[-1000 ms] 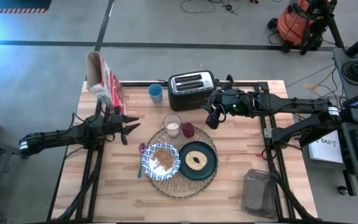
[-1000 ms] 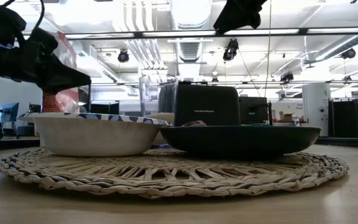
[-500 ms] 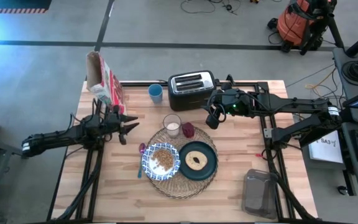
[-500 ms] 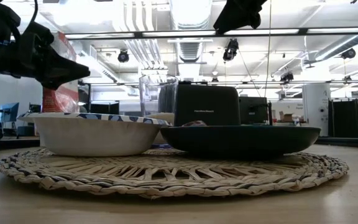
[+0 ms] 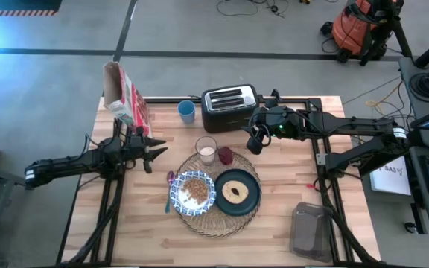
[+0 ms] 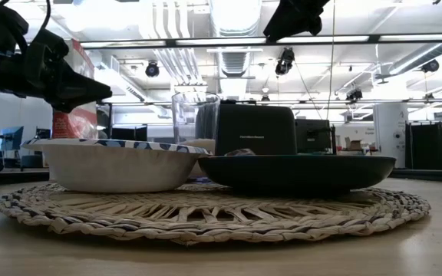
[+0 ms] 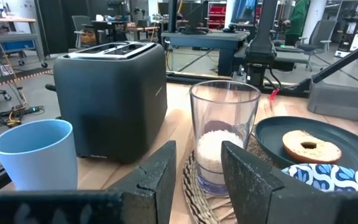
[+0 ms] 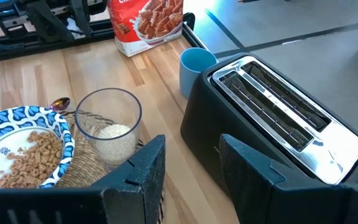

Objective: Arrange a breakfast setting
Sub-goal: Return to Home Position

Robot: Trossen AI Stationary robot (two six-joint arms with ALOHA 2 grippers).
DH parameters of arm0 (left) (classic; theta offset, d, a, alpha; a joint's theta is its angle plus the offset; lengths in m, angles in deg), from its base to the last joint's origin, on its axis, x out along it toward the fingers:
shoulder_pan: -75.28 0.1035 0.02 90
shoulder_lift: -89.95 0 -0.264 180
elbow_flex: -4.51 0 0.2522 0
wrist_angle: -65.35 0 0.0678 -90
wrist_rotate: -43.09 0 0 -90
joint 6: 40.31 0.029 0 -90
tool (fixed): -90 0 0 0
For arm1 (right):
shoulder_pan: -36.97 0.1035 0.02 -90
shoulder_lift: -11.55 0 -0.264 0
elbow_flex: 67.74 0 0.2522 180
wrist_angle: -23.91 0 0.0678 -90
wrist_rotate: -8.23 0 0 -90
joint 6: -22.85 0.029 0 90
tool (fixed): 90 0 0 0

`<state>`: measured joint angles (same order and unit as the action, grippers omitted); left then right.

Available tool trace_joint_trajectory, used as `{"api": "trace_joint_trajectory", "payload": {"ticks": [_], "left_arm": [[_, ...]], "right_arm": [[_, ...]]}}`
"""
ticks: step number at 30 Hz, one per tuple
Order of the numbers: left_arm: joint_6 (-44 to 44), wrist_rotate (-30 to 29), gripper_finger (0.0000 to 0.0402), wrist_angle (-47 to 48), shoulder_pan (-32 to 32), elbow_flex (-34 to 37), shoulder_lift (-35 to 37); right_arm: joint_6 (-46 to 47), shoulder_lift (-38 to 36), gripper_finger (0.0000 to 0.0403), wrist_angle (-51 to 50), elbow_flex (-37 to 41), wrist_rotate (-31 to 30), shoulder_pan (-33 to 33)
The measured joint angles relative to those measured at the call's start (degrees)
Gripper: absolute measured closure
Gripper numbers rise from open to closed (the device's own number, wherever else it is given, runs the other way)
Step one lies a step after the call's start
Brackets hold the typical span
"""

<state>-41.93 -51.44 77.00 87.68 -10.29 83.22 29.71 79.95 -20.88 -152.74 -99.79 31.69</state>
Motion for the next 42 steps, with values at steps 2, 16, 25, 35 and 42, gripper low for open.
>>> {"api": "trace_joint_trajectory", "payload": {"ticks": [2,16,25,35,42], "left_arm": [[0.0,0.0,0.029,0.0,0.0,0.0,-0.2],[0.0,0.0,0.029,0.0,0.0,0.0,-0.6],[0.0,0.0,0.029,0.0,0.0,0.0,-0.7],[0.0,0.0,0.029,0.0,0.0,0.0,-0.9],[0.0,0.0,0.029,0.0,0.0,0.0,-1.0]], "right_arm": [[0.0,0.0,0.0262,0.0,0.0,0.0,0.0],[0.0,-10.4,0.0262,2.1,15.1,0.0,-1.0],[3.8,-25.2,0.0262,27.5,36.7,0.0,-1.0],[-2.3,-36.3,0.0262,47.5,54.7,0.2,-1.0],[-0.9,-43.8,0.0261,50.2,61.7,0.1,-1.0]]}}
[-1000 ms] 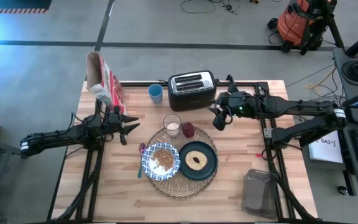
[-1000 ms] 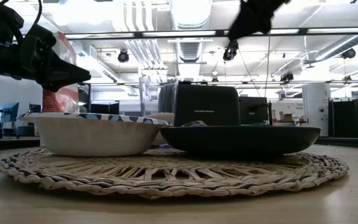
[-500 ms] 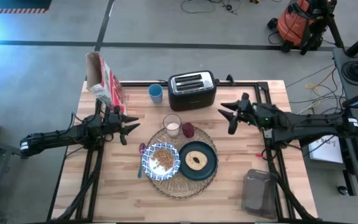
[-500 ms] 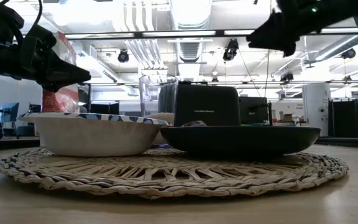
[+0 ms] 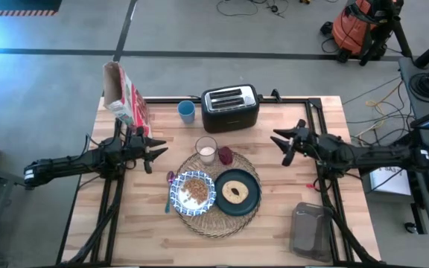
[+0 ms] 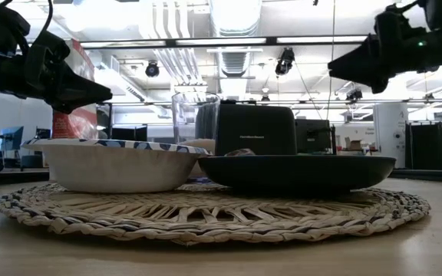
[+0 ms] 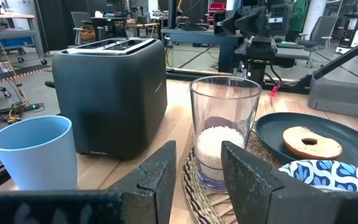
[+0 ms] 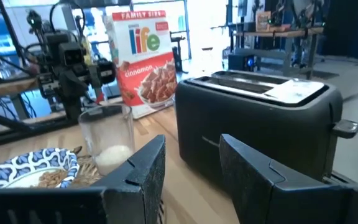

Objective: Arrange a breakfast setting
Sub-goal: Return to Home Position

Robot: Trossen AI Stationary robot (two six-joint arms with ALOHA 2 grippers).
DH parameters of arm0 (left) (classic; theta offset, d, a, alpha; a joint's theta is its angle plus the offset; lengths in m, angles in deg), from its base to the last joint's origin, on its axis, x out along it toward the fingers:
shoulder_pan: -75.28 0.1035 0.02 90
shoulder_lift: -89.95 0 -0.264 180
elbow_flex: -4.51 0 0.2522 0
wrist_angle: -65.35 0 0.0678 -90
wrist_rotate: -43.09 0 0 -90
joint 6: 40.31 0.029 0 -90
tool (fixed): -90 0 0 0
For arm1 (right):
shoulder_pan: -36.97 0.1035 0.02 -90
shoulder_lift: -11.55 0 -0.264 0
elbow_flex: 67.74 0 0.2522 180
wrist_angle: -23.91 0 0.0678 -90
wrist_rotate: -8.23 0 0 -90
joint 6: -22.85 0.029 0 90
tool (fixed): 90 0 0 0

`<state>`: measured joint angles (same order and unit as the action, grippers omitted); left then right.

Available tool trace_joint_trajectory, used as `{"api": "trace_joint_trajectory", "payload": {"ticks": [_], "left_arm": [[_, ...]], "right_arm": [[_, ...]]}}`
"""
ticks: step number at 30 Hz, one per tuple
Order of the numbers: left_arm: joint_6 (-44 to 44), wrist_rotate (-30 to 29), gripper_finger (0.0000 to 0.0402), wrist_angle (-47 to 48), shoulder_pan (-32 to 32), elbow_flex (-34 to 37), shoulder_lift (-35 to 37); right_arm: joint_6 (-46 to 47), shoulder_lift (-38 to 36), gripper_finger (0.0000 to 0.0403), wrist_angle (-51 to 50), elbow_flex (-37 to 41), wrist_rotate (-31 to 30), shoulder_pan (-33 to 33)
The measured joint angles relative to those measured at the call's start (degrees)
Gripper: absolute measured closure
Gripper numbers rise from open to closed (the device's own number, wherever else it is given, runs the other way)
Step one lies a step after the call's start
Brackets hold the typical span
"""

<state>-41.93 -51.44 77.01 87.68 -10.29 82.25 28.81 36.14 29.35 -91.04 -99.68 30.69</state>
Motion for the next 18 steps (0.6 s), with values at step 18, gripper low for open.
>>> {"api": "trace_joint_trajectory", "payload": {"ticks": [18], "left_arm": [[0.0,0.0,0.029,0.0,0.0,0.0,0.0]], "right_arm": [[-13.8,-14.8,0.0261,-0.1,8.4,-0.2,0.0]]}}
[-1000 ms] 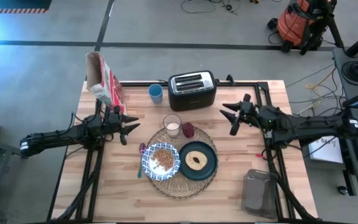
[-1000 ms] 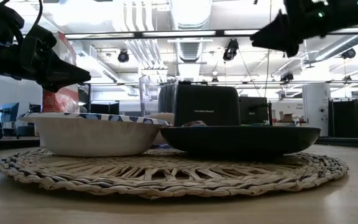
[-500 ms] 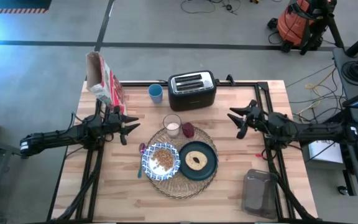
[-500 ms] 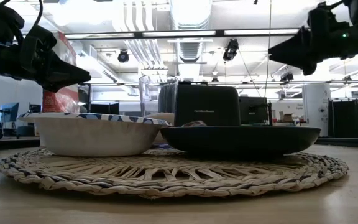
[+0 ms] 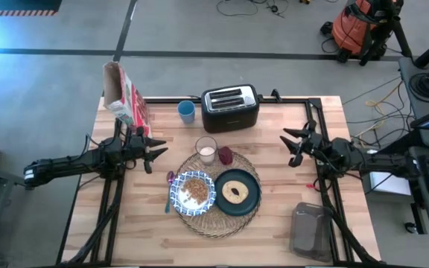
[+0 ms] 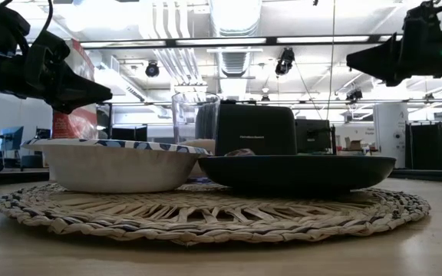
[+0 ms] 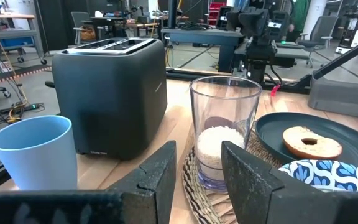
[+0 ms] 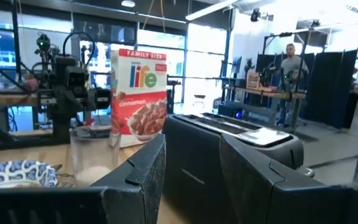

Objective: Arrange a breakfast setting
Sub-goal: Return to Home Position

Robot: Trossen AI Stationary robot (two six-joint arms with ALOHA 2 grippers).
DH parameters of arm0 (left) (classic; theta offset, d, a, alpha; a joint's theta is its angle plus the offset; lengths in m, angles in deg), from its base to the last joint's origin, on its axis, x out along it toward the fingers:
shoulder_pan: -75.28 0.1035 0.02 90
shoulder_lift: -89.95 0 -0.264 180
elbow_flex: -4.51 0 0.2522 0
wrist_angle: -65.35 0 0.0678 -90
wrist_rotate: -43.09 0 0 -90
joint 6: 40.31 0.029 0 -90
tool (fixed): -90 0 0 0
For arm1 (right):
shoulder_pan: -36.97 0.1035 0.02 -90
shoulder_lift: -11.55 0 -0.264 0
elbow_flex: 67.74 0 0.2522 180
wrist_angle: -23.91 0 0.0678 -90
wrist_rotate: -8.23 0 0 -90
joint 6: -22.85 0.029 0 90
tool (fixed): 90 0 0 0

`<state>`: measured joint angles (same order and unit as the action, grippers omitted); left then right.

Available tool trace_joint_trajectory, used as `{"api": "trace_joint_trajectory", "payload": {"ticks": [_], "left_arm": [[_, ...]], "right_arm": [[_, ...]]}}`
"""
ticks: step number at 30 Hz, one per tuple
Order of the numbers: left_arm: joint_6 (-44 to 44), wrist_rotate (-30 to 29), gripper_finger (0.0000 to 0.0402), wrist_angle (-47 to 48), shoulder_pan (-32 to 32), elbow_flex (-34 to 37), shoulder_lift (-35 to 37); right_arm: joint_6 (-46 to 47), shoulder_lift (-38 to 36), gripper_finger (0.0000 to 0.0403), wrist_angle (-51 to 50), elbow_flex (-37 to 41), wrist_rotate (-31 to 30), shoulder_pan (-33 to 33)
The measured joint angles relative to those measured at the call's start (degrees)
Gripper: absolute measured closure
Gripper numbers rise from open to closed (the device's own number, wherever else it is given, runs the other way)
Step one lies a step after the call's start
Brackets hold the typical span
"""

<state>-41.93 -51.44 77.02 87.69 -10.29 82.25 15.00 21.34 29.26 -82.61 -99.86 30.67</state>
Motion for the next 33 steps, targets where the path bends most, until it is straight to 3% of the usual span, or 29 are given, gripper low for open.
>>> {"api": "trace_joint_trajectory", "payload": {"ticks": [19,33], "left_arm": [[0.0,0.0,0.029,0.0,0.0,0.0,-0.1],[0.0,0.0,0.029,0.0,0.0,0.0,-0.1]], "right_arm": [[-11.3,-7.1,0.0261,-2.5,0.3,0.0,0.0],[-7.1,-7.0,0.0261,-2.5,0.3,0.0,0.0]]}}
